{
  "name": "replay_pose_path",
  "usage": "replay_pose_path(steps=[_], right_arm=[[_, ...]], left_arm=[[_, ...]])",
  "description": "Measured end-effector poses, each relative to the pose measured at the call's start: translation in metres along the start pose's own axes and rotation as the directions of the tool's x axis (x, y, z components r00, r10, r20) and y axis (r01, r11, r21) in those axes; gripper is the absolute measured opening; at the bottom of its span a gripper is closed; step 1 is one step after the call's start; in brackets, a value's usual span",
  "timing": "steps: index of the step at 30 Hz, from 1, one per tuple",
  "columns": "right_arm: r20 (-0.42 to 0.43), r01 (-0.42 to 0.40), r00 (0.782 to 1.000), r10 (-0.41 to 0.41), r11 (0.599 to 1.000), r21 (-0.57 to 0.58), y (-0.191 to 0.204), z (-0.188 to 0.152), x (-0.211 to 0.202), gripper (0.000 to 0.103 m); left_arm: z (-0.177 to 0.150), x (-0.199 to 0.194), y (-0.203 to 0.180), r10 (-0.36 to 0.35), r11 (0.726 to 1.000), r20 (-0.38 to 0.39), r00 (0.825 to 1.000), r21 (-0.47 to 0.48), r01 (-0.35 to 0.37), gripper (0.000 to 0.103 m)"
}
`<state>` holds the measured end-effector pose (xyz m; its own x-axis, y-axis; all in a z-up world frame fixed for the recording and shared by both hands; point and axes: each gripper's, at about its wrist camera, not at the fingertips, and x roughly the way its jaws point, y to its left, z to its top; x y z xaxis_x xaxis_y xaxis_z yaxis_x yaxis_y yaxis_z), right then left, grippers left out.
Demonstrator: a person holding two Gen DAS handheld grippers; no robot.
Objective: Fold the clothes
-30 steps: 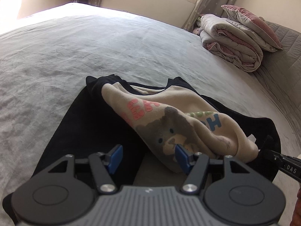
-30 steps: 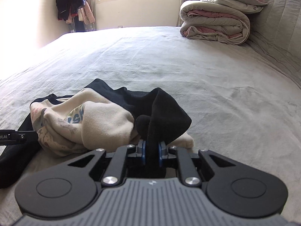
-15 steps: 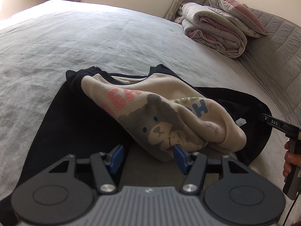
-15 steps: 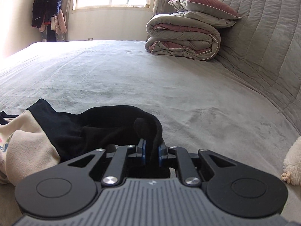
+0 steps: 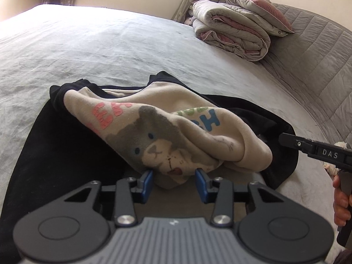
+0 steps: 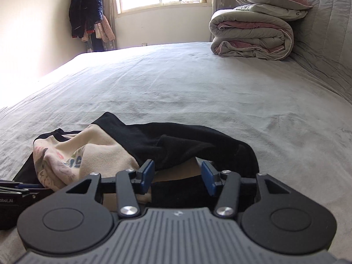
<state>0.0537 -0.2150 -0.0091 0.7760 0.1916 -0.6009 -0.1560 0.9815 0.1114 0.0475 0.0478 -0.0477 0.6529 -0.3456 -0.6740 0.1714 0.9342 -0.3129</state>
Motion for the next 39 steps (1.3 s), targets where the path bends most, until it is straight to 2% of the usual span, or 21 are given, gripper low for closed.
replay_pose_path(steps=[3,7,9,11,12,14,15,16,17,22,28,33,39], right_arm=[[-0.071,-0.081,0.994,0.081,0.997,-0.005,0.014,-0.010,0.010,0.052],[-0.131,-0.094,0.987,0.091,0.995,-0.018,0.026,-0.024,0.027,0.052],[-0.124,-0.095,0.988,0.092,0.995,-0.019,0.026,-0.026,0.031,0.052],[-0.114,-0.096,0.989,0.093,0.995,-0.020,0.027,-0.028,0.035,0.052],[-0.110,-0.096,0.990,0.094,0.995,-0.020,0.027,-0.028,0.037,0.052],[-0.087,-0.095,0.992,0.093,0.995,-0.016,0.025,-0.028,0.038,0.048],[-0.075,-0.094,0.993,0.093,0.995,-0.014,0.024,-0.028,0.038,0.034],[-0.070,-0.104,0.992,0.103,0.995,-0.011,0.024,-0.028,0.038,0.014],[-0.065,-0.115,0.991,0.114,0.993,-0.005,0.024,-0.026,0.037,0.007],[0.027,-0.139,0.990,0.138,0.990,0.009,0.026,-0.013,0.016,0.007],[0.125,-0.193,0.975,0.184,0.979,0.060,0.019,0.006,-0.015,0.006],[0.150,-0.236,0.964,0.218,0.966,0.110,0.014,0.015,-0.028,0.006],[0.190,-0.272,0.951,0.244,0.952,0.140,0.010,0.020,-0.043,0.006]], left_arm=[[-0.002,0.003,-0.002,-0.002,1.000,0.014,1.000,0.001,0.002,0.040],[-0.004,0.007,-0.006,-0.002,1.000,0.034,0.999,0.017,0.002,0.036],[-0.005,0.008,-0.008,0.002,1.000,0.050,0.999,0.023,-0.003,0.029],[-0.005,0.009,-0.009,0.010,1.000,0.070,0.997,0.023,-0.012,0.004],[-0.004,0.009,-0.008,0.012,1.000,0.078,0.997,0.020,-0.014,0.002],[-0.003,0.004,-0.008,0.013,1.000,0.110,0.994,0.010,-0.014,0.002],[-0.002,0.000,-0.009,0.013,1.000,0.131,0.991,0.011,-0.015,0.002],[-0.002,-0.005,-0.011,0.014,1.000,0.154,0.988,0.021,-0.017,0.001],[-0.001,-0.010,-0.014,0.014,0.999,0.182,0.983,0.037,-0.021,0.001],[0.004,-0.042,-0.024,0.004,0.995,0.310,0.951,0.098,-0.036,0.001],[0.012,-0.067,-0.017,-0.025,0.998,0.354,0.935,0.066,0.001,0.001],[0.012,-0.083,-0.015,-0.043,0.998,0.386,0.921,0.055,0.024,0.001],[0.015,-0.103,-0.006,-0.069,0.998,0.449,0.891,0.019,0.067,0.001]])
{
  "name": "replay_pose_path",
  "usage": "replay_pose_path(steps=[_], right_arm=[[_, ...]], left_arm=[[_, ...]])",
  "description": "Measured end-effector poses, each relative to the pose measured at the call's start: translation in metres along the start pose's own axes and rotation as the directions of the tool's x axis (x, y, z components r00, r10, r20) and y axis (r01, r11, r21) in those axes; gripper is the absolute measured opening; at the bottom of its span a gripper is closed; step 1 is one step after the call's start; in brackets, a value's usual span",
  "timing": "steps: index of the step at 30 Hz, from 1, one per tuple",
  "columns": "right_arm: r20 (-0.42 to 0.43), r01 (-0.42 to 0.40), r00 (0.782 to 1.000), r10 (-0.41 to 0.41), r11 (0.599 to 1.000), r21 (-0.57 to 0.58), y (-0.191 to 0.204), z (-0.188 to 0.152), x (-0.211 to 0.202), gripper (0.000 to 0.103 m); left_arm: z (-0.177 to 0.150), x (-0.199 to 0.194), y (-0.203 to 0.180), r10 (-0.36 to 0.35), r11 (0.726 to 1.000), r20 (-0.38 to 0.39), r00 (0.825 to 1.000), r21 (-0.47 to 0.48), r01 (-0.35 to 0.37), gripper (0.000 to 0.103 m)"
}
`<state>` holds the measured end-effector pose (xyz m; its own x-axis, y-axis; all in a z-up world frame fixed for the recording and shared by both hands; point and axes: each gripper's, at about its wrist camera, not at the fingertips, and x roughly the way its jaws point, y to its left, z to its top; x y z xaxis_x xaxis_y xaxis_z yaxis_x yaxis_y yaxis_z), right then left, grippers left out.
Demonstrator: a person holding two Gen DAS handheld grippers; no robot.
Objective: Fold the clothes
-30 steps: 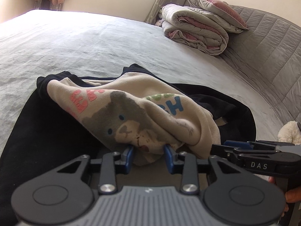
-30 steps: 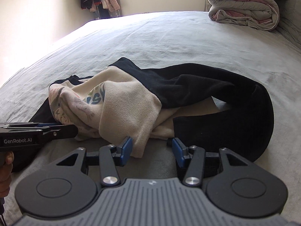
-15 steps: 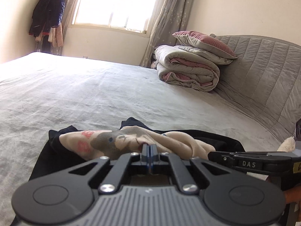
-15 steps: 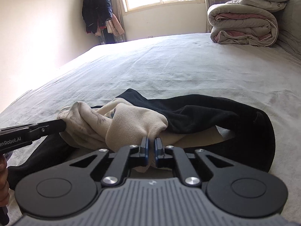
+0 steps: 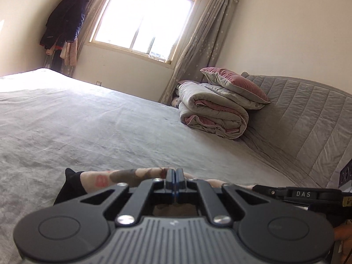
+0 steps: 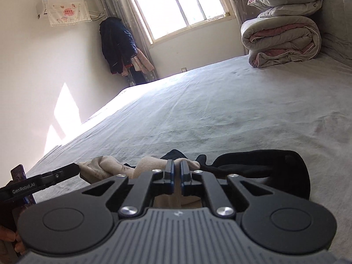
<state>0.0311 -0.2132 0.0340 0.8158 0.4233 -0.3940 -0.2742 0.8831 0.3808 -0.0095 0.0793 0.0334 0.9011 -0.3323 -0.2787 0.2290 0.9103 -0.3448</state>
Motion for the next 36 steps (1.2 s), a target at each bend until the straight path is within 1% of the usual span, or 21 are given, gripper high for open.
replay_pose_path(steps=[3,9,11,16,20,22,24,25,28,30,33,34,35,36], right_arm=[[0.009,0.003,1.000,-0.003,1.000,0.001,0.001,0.002,0.000,0.006],[-0.026,0.054,0.998,-0.054,0.999,0.003,-0.006,-0.005,0.016,0.006],[-0.045,0.081,0.996,-0.081,0.997,-0.002,-0.009,-0.010,0.024,0.006],[-0.097,0.148,0.984,-0.148,0.989,-0.007,-0.022,-0.023,0.046,0.006],[-0.132,0.188,0.973,-0.187,0.982,-0.005,-0.033,-0.033,0.062,0.006],[-0.157,0.202,0.967,-0.202,0.979,-0.015,-0.037,-0.041,0.069,0.006],[-0.182,0.215,0.959,-0.217,0.976,-0.034,-0.038,-0.048,0.076,0.006],[-0.185,0.219,0.956,-0.226,0.974,-0.057,-0.037,-0.053,0.079,0.006],[-0.173,0.223,0.955,-0.242,0.967,-0.126,-0.028,-0.055,0.077,0.007],[-0.169,0.216,0.956,-0.239,0.966,-0.143,-0.025,-0.053,0.073,0.009],[-0.173,0.191,0.962,-0.214,0.972,-0.138,-0.023,-0.046,0.066,0.015],[-0.177,0.183,0.963,-0.205,0.974,-0.134,-0.023,-0.044,0.064,0.015],[-0.182,0.175,0.963,-0.197,0.976,-0.130,-0.022,-0.042,0.063,0.016],[-0.186,0.166,0.965,-0.187,0.978,-0.123,-0.022,-0.040,0.061,0.019]], left_arm=[[0.003,0.001,0.006,-0.005,0.999,-0.003,1.000,-0.037,0.005,0.001],[-0.002,0.024,0.023,0.026,0.995,-0.076,0.997,-0.093,-0.033,0.001],[-0.005,0.032,0.026,0.045,0.995,-0.093,0.995,-0.089,-0.053,0.001],[-0.013,0.051,0.027,0.100,0.994,-0.123,0.987,-0.033,-0.104,0.001],[-0.024,0.071,0.033,0.146,0.988,-0.186,0.972,-0.016,-0.151,0.001],[-0.032,0.082,0.037,0.179,0.983,-0.234,0.956,0.006,-0.183,0.001],[-0.042,0.094,0.043,0.207,0.977,-0.294,0.933,0.018,-0.212,0.001],[-0.047,0.097,0.046,0.212,0.976,-0.315,0.925,0.014,-0.219,0.001],[-0.046,0.092,0.048,0.199,0.977,-0.323,0.925,-0.002,-0.211,0.002],[-0.039,0.084,0.045,0.180,0.981,-0.324,0.929,-0.006,-0.193,0.002],[-0.031,0.068,0.045,0.153,0.986,-0.325,0.933,-0.018,-0.168,0.009],[-0.029,0.063,0.046,0.155,0.985,-0.325,0.933,-0.020,-0.170,0.015],[-0.028,0.058,0.048,0.160,0.984,-0.325,0.932,-0.020,-0.176,0.025],[-0.026,0.053,0.049,0.171,0.982,-0.322,0.931,-0.018,-0.186,0.030]])
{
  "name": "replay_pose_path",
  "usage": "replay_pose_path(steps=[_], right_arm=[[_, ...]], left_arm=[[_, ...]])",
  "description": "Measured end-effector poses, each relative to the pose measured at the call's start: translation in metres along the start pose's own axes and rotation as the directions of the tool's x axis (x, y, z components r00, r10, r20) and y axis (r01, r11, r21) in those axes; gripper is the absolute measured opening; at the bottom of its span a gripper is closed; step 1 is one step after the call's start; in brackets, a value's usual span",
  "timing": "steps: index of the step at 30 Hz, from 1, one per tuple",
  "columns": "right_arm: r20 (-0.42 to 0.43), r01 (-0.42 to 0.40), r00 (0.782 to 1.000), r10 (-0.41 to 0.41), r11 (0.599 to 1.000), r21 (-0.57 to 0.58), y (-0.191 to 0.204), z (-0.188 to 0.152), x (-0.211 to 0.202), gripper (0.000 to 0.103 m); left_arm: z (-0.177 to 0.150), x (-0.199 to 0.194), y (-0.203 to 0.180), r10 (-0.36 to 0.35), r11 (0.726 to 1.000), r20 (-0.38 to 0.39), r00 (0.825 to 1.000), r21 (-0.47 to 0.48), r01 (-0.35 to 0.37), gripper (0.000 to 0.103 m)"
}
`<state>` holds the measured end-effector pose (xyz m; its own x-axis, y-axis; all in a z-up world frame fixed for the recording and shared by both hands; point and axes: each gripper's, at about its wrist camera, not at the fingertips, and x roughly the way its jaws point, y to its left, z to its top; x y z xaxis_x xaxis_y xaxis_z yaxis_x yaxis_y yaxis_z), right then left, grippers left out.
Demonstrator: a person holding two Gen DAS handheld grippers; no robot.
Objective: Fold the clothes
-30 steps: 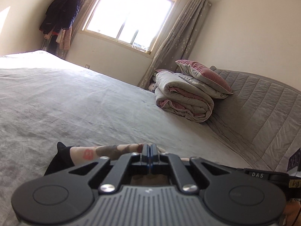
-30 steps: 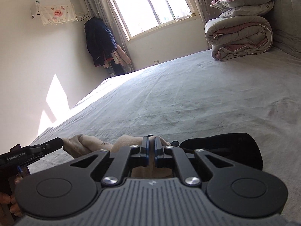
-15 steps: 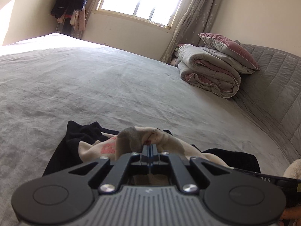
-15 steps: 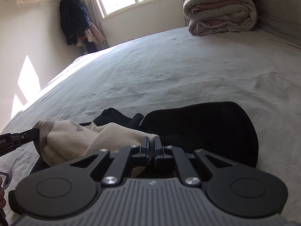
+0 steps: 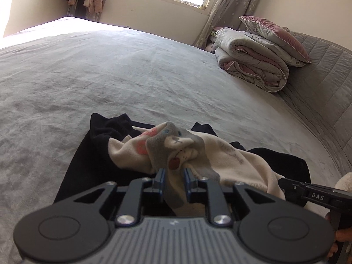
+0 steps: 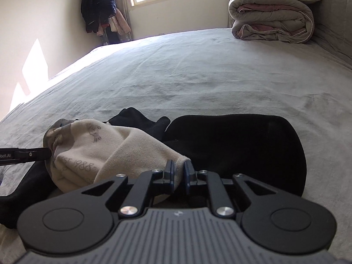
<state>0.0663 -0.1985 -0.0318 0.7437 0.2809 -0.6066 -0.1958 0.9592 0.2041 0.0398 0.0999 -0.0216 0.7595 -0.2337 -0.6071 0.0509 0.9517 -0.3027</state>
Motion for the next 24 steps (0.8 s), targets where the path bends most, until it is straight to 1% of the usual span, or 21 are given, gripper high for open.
replay_pose_path(steps=[1,2,3,5,7,8,10,13,14,15,16,17,18,20,23,24], right_arm=[[-0.002,-0.014,1.000,0.014,1.000,0.008,0.000,0.001,-0.003,0.029],[-0.003,-0.031,1.000,0.031,0.999,0.018,0.000,0.002,-0.006,0.036],[-0.002,-0.051,0.999,0.051,0.998,0.024,0.002,0.002,-0.009,0.046],[-0.005,-0.082,0.997,0.083,0.996,0.028,0.005,0.003,-0.015,0.046],[-0.014,-0.102,0.995,0.102,0.995,0.018,0.011,0.002,-0.020,0.046],[-0.022,-0.108,0.994,0.108,0.994,0.012,0.014,0.000,-0.021,0.046],[-0.039,-0.119,0.992,0.119,0.993,-0.001,0.020,-0.003,-0.023,0.047],[-0.069,-0.132,0.989,0.130,0.991,-0.017,0.026,-0.007,-0.021,0.047],[-0.079,-0.132,0.988,0.130,0.991,-0.019,0.027,-0.009,-0.019,0.048],[-0.090,-0.132,0.987,0.130,0.991,-0.021,0.028,-0.011,-0.016,0.048],[-0.103,-0.131,0.986,0.129,0.991,-0.021,0.029,-0.014,-0.013,0.048],[-0.111,-0.132,0.985,0.129,0.991,-0.019,0.030,-0.017,-0.010,0.048],[-0.123,-0.131,0.984,0.128,0.991,-0.017,0.030,-0.019,-0.006,0.048],[-0.141,-0.129,0.982,0.126,0.991,-0.016,0.031,-0.023,0.000,0.049],[-0.163,-0.120,0.980,0.115,0.993,-0.022,0.031,-0.029,0.004,0.049],[-0.167,-0.118,0.980,0.112,0.993,-0.026,0.031,-0.031,0.006,0.049]], left_arm=[[0.000,-0.006,0.003,0.018,1.000,0.003,1.000,0.002,-0.018,0.036],[0.000,-0.010,0.005,0.036,0.999,0.001,0.999,0.006,-0.036,0.039],[0.000,-0.013,0.008,0.054,0.998,-0.006,0.999,0.013,-0.054,0.042],[0.000,-0.016,0.014,0.094,0.995,-0.042,0.995,0.034,-0.092,0.061],[-0.003,-0.016,0.021,0.135,0.990,-0.080,0.988,0.058,-0.130,0.063],[-0.004,-0.016,0.023,0.142,0.988,-0.090,0.986,0.066,-0.137,0.064],[-0.009,-0.014,0.026,0.144,0.987,-0.116,0.983,0.089,-0.134,0.066],[-0.020,-0.008,0.025,0.144,0.982,-0.157,0.977,0.142,-0.122,0.066],[-0.025,-0.004,0.023,0.154,0.978,-0.165,0.974,0.167,-0.126,0.066],[-0.030,0.000,0.020,0.174,0.971,-0.162,0.971,0.195,-0.141,0.066],[-0.032,0.003,0.019,0.193,0.964,-0.152,0.969,0.212,-0.159,0.062],[-0.033,0.005,0.019,0.208,0.960,-0.142,0.968,0.220,-0.174,0.052],[-0.034,0.007,0.018,0.223,0.955,-0.131,0.966,0.228,-0.190,0.047],[-0.035,0.011,0.017,0.252,0.944,-0.108,0.962,0.244,-0.221,0.034],[-0.027,0.016,0.021,0.264,0.946,-0.104,0.959,0.220,-0.236,0.024],[-0.024,0.017,0.022,0.266,0.948,-0.104,0.958,0.210,-0.240,0.023]])
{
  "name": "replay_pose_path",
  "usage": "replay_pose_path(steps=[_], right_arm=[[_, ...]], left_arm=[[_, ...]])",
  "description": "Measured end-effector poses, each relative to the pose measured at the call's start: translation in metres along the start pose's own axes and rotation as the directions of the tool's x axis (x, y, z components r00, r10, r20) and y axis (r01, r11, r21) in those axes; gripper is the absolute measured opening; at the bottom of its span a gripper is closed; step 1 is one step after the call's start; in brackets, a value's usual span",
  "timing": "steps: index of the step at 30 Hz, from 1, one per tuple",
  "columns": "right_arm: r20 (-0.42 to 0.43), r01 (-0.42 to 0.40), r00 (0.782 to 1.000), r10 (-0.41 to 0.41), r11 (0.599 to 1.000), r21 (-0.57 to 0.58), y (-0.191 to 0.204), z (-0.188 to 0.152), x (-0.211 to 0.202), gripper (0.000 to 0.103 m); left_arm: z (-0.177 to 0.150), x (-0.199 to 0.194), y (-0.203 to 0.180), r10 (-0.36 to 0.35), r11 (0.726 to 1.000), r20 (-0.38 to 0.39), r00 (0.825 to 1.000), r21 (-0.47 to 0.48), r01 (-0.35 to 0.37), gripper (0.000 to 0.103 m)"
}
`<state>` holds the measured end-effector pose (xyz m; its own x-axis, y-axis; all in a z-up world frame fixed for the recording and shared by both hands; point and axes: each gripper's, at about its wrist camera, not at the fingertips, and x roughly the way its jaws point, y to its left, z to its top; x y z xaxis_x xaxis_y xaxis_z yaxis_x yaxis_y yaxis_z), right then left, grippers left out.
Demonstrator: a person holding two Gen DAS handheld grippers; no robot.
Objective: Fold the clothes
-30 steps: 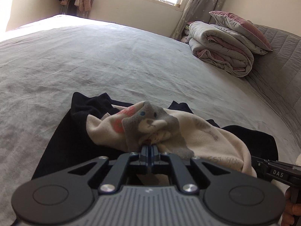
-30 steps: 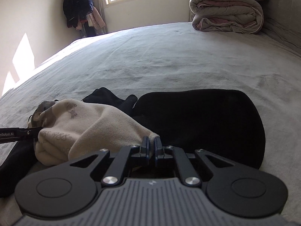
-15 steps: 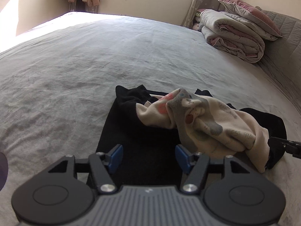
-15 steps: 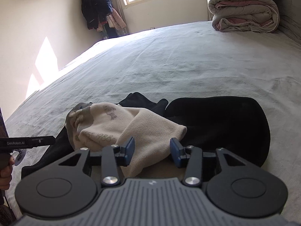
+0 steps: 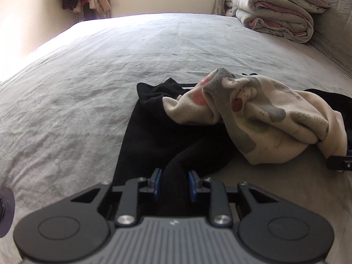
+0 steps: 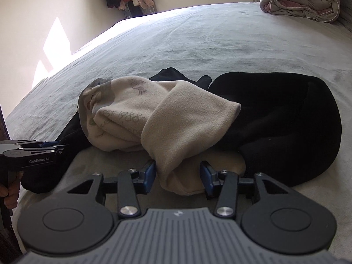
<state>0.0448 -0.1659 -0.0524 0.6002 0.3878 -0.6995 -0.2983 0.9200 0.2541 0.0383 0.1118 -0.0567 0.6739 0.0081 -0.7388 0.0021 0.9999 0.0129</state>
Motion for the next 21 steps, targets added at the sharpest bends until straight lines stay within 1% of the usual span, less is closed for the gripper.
replay_pose_path(steps=[2,5,7,9,11,12,14,15,16,18,21], right_arm=[[0.000,0.002,1.000,-0.002,1.000,-0.007,0.000,-0.002,0.001,0.050],[0.001,0.002,1.000,-0.002,1.000,-0.008,0.000,-0.002,0.001,0.051],[0.002,0.002,1.000,-0.002,1.000,-0.007,-0.001,-0.002,0.001,0.051],[0.002,0.000,1.000,0.000,1.000,-0.007,-0.001,-0.002,0.001,0.051],[0.004,0.002,1.000,-0.002,1.000,-0.007,-0.002,-0.002,0.001,0.051],[0.006,0.002,1.000,-0.002,1.000,-0.007,-0.002,-0.002,0.001,0.051],[0.006,0.000,1.000,0.000,1.000,-0.006,-0.003,-0.002,0.001,0.051],[0.006,-0.001,1.000,0.001,1.000,-0.005,-0.003,-0.002,0.001,0.051],[0.006,-0.003,1.000,0.003,1.000,-0.004,-0.004,-0.002,0.001,0.051],[0.005,-0.005,1.000,0.005,1.000,-0.004,-0.004,-0.001,0.002,0.051],[0.003,-0.005,1.000,0.005,1.000,-0.010,-0.005,-0.002,0.003,0.051]], left_arm=[[0.006,0.004,0.002,0.009,1.000,0.000,1.000,-0.013,-0.009,0.021],[0.017,0.011,0.003,0.043,0.999,0.012,0.999,-0.025,-0.043,0.019],[0.024,0.015,0.004,0.081,0.996,0.033,0.996,-0.034,-0.080,0.018],[0.032,0.016,0.004,0.132,0.991,0.072,0.989,-0.036,-0.130,0.017],[0.039,0.013,0.003,0.179,0.984,0.129,0.975,-0.031,-0.177,0.017],[0.043,0.010,0.001,0.202,0.979,0.163,0.966,-0.028,-0.200,0.017],[0.051,0.003,-0.002,0.245,0.969,0.240,0.940,-0.018,-0.248,0.017],[0.053,0.001,-0.003,0.255,0.965,0.266,0.930,-0.016,-0.260,0.017],[0.056,0.001,-0.003,0.259,0.964,0.274,0.926,-0.020,-0.263,0.017],[0.060,0.007,0.000,0.255,0.966,0.257,0.932,-0.037,-0.254,0.017],[0.060,0.016,0.003,0.253,0.967,0.206,0.945,-0.061,-0.246,0.019]])
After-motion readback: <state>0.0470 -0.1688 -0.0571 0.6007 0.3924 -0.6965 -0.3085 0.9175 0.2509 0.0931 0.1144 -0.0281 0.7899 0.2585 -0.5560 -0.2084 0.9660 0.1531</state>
